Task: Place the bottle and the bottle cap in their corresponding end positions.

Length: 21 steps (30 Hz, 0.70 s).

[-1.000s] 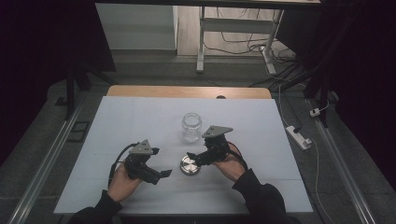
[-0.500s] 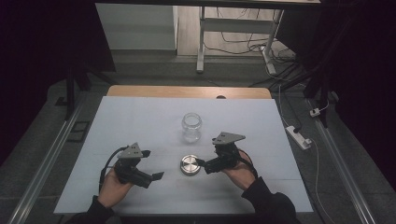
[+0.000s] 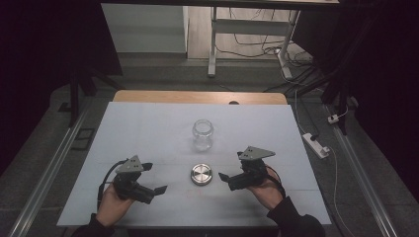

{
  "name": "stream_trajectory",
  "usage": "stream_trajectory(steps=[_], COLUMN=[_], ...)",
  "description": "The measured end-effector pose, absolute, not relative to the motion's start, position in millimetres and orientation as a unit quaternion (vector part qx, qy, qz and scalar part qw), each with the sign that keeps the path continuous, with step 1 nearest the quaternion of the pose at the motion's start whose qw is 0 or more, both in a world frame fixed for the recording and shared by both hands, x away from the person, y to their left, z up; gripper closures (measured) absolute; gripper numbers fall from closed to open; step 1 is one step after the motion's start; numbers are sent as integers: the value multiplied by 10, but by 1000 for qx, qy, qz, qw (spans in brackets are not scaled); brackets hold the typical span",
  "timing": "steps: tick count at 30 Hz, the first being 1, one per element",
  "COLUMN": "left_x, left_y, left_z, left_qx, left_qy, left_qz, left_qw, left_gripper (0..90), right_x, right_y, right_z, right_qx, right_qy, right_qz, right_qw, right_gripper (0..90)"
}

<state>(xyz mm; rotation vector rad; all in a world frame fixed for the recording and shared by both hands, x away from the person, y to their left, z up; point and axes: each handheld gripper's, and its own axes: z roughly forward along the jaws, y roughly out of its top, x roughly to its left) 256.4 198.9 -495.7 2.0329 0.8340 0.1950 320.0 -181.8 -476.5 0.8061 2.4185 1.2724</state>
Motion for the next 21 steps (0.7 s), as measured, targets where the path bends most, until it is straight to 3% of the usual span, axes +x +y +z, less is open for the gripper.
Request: stream_trajectory(steps=[21], left_x=[2265], left_y=[2372], left_z=[-4980], left_qx=[795], left_qy=[380], left_qz=[91], left_qw=[464], left_gripper=[8], right_x=[2939], right_y=[-2320], right_z=[-4811], right_qx=[327], right_qy=[826], right_qz=[426], right_qw=[171], right_gripper=[0])
